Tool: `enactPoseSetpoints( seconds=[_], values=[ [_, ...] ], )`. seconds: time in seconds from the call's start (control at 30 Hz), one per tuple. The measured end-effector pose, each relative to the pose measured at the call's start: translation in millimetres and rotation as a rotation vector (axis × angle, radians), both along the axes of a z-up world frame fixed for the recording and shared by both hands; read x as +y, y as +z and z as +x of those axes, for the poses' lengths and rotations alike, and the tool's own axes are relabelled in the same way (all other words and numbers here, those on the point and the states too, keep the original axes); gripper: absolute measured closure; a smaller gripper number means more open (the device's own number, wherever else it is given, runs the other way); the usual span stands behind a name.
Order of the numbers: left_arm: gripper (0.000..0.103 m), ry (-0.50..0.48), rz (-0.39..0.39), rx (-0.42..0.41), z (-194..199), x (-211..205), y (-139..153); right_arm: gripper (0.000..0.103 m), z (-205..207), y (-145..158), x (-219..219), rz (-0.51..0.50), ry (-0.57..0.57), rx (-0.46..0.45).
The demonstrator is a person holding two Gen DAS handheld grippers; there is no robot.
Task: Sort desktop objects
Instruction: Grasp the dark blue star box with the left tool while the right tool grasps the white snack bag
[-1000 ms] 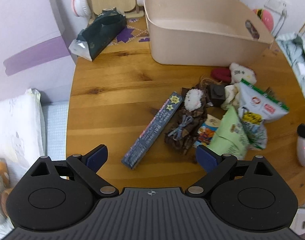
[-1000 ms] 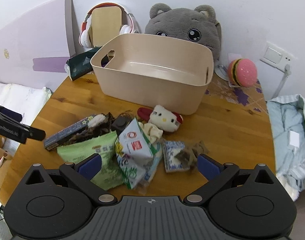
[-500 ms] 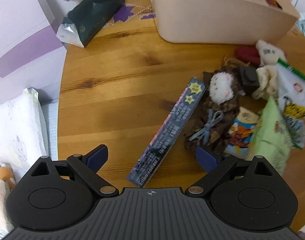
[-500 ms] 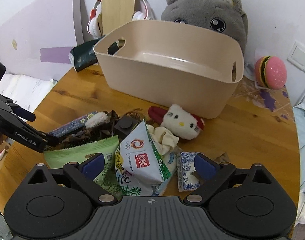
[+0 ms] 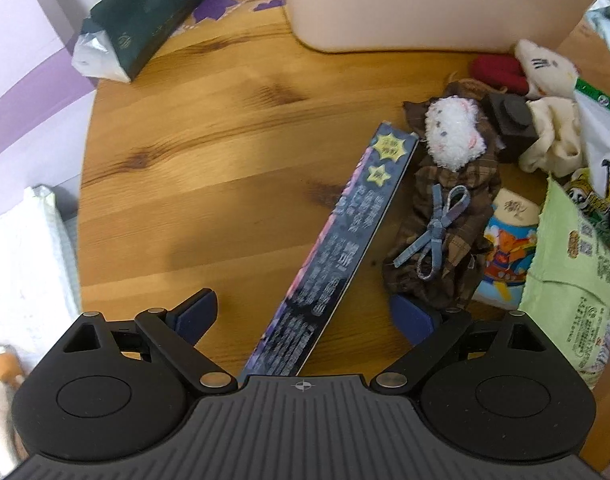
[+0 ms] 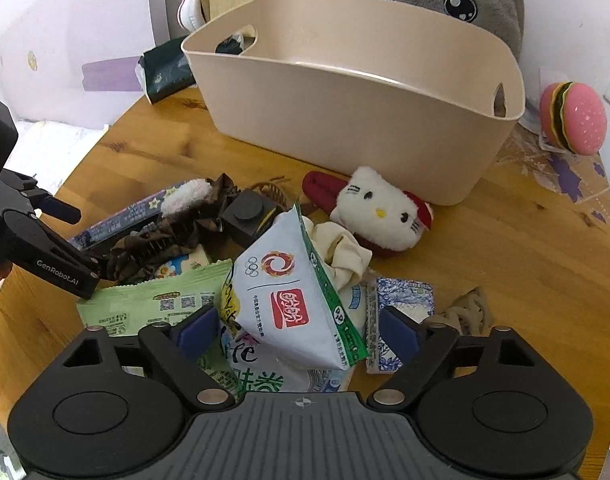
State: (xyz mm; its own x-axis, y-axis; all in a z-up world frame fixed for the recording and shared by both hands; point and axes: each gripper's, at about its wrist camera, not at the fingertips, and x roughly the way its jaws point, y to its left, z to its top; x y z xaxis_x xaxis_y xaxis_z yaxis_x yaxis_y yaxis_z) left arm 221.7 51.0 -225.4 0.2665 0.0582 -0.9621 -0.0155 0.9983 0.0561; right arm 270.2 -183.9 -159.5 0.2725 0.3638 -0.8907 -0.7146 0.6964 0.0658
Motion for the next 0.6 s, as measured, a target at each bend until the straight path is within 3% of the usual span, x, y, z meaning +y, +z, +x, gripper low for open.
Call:
enactPoseSetpoints(
  seconds=[0.3, 0.37, 0.43, 0.5, 0.53, 0.6],
  values=[
    [0.013, -0.019, -0.05, -0.042, 2, 1, -1, 0.038, -2, -10, -1, 0.01, 0.013, 0.061],
    [0.024, -0.034, -0.05, -0.064, 1, -1, 2, 0.042, -3, -11, -2, 0.014, 0.018, 0.059],
    [0.052, -0.038, -0.051, -0.093, 0, -3, 8, 0.043, -4, -12, -2, 0.013, 0.022, 0.056],
    [0.071, -0.024, -0.052, -0.097, 1, -2, 11, 0.044, -4, -12, -2, 0.019, 0.021, 0.056],
    [0.079, -0.02, -0.055, -0.094, 2, -2, 12, 0.046, -5, -13, -2, 0.021, 0.021, 0.061],
    [0.079, -0.024, -0.061, -0.088, 2, -1, 13, 0.047, -7, -12, -5, 0.019, 0.02, 0.054]
  ],
)
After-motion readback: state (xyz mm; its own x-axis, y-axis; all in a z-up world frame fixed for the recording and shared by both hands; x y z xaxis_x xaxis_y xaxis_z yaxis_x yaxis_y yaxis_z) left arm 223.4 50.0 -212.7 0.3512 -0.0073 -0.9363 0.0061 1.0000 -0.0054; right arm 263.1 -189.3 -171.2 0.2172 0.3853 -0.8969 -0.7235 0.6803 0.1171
